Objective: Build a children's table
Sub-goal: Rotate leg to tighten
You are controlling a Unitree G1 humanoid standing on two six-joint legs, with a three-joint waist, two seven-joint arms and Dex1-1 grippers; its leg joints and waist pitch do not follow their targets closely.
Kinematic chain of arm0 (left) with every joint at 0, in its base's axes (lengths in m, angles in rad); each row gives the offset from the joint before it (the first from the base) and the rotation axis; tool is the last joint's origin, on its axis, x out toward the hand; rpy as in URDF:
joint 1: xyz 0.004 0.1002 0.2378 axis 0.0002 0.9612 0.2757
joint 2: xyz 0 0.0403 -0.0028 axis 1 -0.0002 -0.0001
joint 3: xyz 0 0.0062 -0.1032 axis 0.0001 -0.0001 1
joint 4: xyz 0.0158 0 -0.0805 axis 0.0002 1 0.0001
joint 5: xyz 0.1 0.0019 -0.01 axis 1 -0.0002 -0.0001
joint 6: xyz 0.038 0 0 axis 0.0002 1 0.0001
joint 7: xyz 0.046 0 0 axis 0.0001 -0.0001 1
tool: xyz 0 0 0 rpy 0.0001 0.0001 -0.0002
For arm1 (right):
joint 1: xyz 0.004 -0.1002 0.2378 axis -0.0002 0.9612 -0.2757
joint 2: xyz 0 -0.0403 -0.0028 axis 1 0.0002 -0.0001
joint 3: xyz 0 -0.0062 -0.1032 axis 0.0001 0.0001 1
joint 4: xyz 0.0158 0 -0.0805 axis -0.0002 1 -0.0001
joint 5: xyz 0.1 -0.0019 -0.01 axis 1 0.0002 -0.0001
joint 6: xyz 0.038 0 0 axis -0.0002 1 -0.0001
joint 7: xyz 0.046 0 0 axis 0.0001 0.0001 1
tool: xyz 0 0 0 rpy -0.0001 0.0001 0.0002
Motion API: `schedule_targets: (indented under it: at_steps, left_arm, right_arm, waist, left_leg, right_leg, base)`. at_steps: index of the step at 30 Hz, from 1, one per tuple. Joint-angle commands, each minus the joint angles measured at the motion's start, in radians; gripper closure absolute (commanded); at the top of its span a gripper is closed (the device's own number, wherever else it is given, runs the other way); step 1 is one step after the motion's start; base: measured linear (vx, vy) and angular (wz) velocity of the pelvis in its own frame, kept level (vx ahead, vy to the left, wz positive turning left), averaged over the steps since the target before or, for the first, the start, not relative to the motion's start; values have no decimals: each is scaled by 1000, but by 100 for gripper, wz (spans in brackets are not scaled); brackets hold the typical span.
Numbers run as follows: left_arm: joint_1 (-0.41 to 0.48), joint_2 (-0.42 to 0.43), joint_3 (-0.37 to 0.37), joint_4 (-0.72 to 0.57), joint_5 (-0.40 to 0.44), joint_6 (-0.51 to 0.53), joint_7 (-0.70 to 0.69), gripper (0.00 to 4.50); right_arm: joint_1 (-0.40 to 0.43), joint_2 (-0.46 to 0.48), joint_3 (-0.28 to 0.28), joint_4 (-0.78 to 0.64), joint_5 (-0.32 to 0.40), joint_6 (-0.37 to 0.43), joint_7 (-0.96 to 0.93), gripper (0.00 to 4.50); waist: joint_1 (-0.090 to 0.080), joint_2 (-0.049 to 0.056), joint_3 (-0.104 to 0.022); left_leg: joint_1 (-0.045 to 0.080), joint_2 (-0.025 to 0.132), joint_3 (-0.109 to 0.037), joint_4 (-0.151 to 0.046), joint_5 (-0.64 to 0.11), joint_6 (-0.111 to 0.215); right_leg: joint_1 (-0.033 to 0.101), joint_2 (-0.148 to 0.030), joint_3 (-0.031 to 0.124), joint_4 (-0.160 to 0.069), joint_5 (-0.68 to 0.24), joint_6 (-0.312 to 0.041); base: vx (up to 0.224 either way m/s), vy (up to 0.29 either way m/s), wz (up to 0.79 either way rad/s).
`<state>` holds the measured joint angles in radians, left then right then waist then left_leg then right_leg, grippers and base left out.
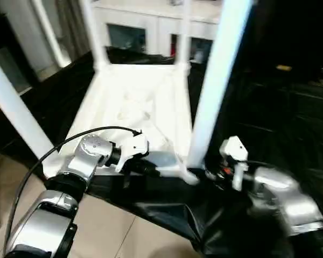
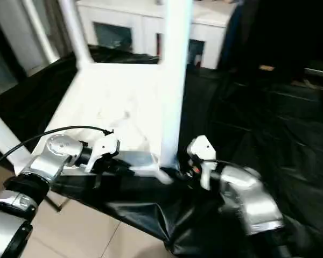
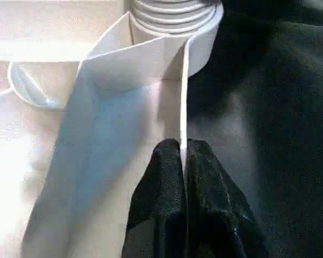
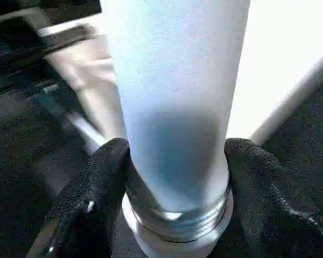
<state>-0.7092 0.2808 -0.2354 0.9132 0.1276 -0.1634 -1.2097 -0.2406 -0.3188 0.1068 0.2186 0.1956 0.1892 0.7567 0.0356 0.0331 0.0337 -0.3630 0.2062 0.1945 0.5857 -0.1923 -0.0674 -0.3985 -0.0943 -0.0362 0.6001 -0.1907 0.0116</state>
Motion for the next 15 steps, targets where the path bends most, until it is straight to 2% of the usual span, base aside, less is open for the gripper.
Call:
schedule_targets:
  at_steps: [1, 2, 3, 4, 5, 6, 8, 10, 11, 12, 14, 15]
  left_arm:
    - [1, -59, 17, 44, -6, 2, 128, 450]
    - [-6, -81, 24, 56, -5, 13, 173, 450]
    - [-25, -132, 32, 83, 9, 51, 300, 450]
    - [-30, -144, 32, 89, 15, 59, 334, 450]
    - [-30, -144, 32, 89, 15, 59, 334, 450]
    - [-38, -166, 33, 100, 21, 79, 383, 450]
    - [-59, -211, 29, 125, 29, 101, 454, 450]
    - [-73, -228, 20, 139, 39, 100, 466, 450]
    - [-79, -231, 19, 145, 40, 92, 456, 450]
    - [-79, -229, 18, 144, 39, 93, 443, 450]
    - [-78, -223, 18, 144, 36, 81, 412, 450]
    - [-78, -221, 18, 143, 36, 82, 409, 450]
  right_arm:
    - [5, 22, 36, 62, -76, 25, -94, 199]
    - [5, 41, 38, 72, -94, 30, -139, 199]
    - [0, 104, 25, 88, -121, 41, -267, 199]
    - [-2, 122, 19, 93, -126, 43, -301, 199]
    - [-2, 122, 19, 93, -126, 43, -301, 199]
    - [-12, 156, 9, 101, -134, 57, -362, 199]
    - [-41, 228, 2, 128, -141, 81, -456, 200]
    - [-59, 260, 26, 141, -149, 53, -456, 200]
    - [-63, 267, 31, 142, -144, 26, -449, 200]
    - [-63, 268, 28, 140, -137, 17, -444, 156]
    - [-62, 272, 11, 132, -118, 7, -432, 153]
    - [-62, 271, 7, 131, -117, 5, -432, 133]
  waist:
    - [1, -21, -41]
    - [-1, -22, -41]
    - [-1, -19, -39]
    - [-6, -18, -36]
    - [-6, -18, -36]
    - [-9, -21, -38]
    - [-11, -20, -36]
    - [-14, -16, -37]
    - [-15, -14, -37]
    - [-14, -13, -40]
    - [-13, -11, -43]
    - [-13, -12, -43]
  left_leg:
    - [7, 14, -9, -75, -269, 10]
    - [9, 13, -10, -75, -282, 10]
    - [10, 13, -10, -76, -284, 8]
    - [16, 10, -12, -81, -321, -8]
    - [16, 10, -12, -81, -321, -8]
    - [14, 8, -14, -82, -326, -6]
    - [15, 5, -16, -83, -341, 3]
    - [19, 3, -19, -83, -363, 1]
    - [17, 4, -20, -85, -368, 3]
    - [15, 6, -21, -88, -360, 8]
    - [16, 9, -19, -91, -338, 18]
    - [14, 8, -18, -92, -330, 21]
  right_leg:
    - [36, -39, 23, -88, -353, -185]
    - [34, -39, 24, -93, -386, -171]
    - [34, -39, 26, -95, -393, -165]
    - [26, -37, 23, -101, -452, -146]
    - [26, -37, 23, -101, -452, -146]
    - [28, -36, 23, -107, -476, -123]
    - [25, -36, 23, -111, -511, -106]
    - [20, -37, 21, -118, -560, -86]
    - [22, -37, 20, -121, -560, -78]
    - [26, -38, 20, -119, -531, -81]
    - [29, -38, 20, -117, -457, -102]
    - [31, -37, 19, -116, -436, -110]
  base:
    - [0, 0, 0]
    - [0, 0, 0]
    - [0, 0, 0]
    - [0, 0, 0]
    - [0, 0, 0]
    - [0, 0, 0]
    - [0, 0, 0]
    - [0, 0, 0]
    - [0, 0, 0]
    - [0, 0, 0]
    - [0, 0, 0]
    - [0, 0, 0]
